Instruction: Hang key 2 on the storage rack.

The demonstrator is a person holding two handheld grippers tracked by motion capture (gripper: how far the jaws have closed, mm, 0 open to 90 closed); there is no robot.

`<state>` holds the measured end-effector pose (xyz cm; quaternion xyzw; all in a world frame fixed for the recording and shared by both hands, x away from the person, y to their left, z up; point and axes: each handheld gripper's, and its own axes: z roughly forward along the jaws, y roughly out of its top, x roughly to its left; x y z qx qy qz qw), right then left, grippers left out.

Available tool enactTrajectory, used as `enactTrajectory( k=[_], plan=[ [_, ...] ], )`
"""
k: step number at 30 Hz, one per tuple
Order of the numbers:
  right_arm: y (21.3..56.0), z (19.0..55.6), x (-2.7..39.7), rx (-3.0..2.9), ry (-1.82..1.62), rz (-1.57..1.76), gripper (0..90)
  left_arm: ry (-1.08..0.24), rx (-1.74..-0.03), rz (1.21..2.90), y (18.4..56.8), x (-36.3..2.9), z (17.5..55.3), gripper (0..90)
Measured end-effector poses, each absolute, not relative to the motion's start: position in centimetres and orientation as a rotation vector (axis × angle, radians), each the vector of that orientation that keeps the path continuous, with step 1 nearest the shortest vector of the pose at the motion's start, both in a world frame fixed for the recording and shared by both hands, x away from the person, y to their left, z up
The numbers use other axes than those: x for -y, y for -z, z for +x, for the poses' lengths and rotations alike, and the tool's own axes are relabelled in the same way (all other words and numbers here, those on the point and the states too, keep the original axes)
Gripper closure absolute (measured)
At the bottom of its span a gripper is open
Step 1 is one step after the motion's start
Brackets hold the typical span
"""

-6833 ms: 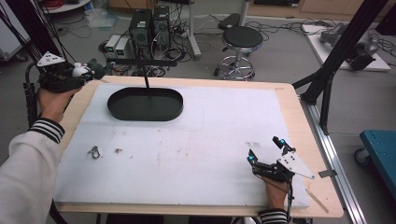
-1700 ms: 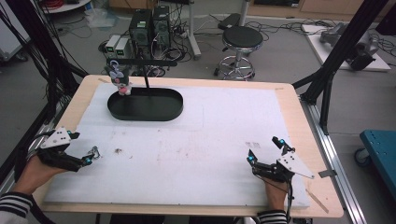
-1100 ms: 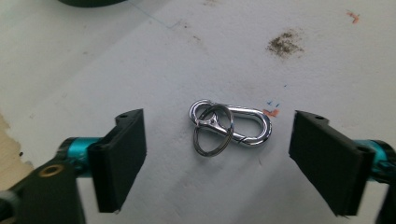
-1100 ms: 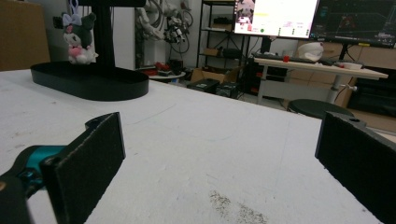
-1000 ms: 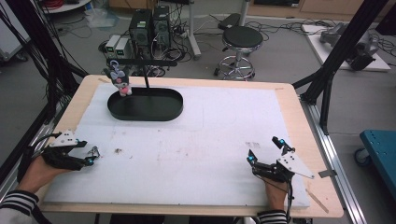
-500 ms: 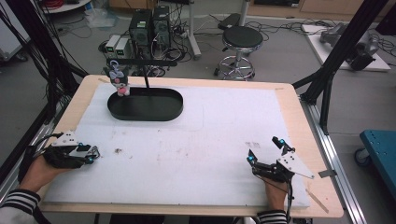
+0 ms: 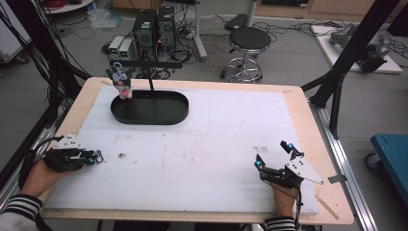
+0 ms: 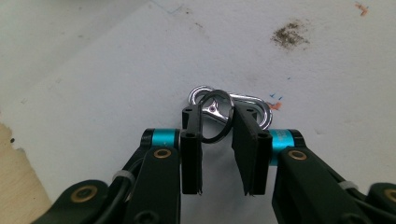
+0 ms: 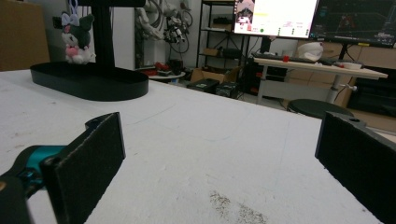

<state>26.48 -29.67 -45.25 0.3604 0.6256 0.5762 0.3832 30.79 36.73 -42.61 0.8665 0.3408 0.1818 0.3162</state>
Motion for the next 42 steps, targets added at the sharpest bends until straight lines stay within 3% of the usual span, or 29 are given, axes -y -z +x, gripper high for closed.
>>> enactTrajectory(
  k=[11, 23, 29, 42],
  plan=[
    [45.25, 26.51, 29.7, -1.592, -1.47, 0.917, 0.8, -0.485, -0.907, 2.282, 42.6, -36.58, 31.21, 81.0],
    [45.26, 26.5, 29.68, -1.594, -1.467, 0.916, 0.7, -0.478, -0.938, 2.245, 42.57, -36.88, 31.66, 79.7],
    [45.25, 26.5, 29.67, -1.594, -1.468, 0.916, 0.8, -0.477, -0.953, 2.218, 42.45, -37.13, 31.77, 87.2],
    [45.26, 26.5, 29.67, -1.594, -1.468, 0.917, 0.8, -0.477, -0.968, 2.167, 42.16, -37.32, 31.74, 88.2]
  ],
)
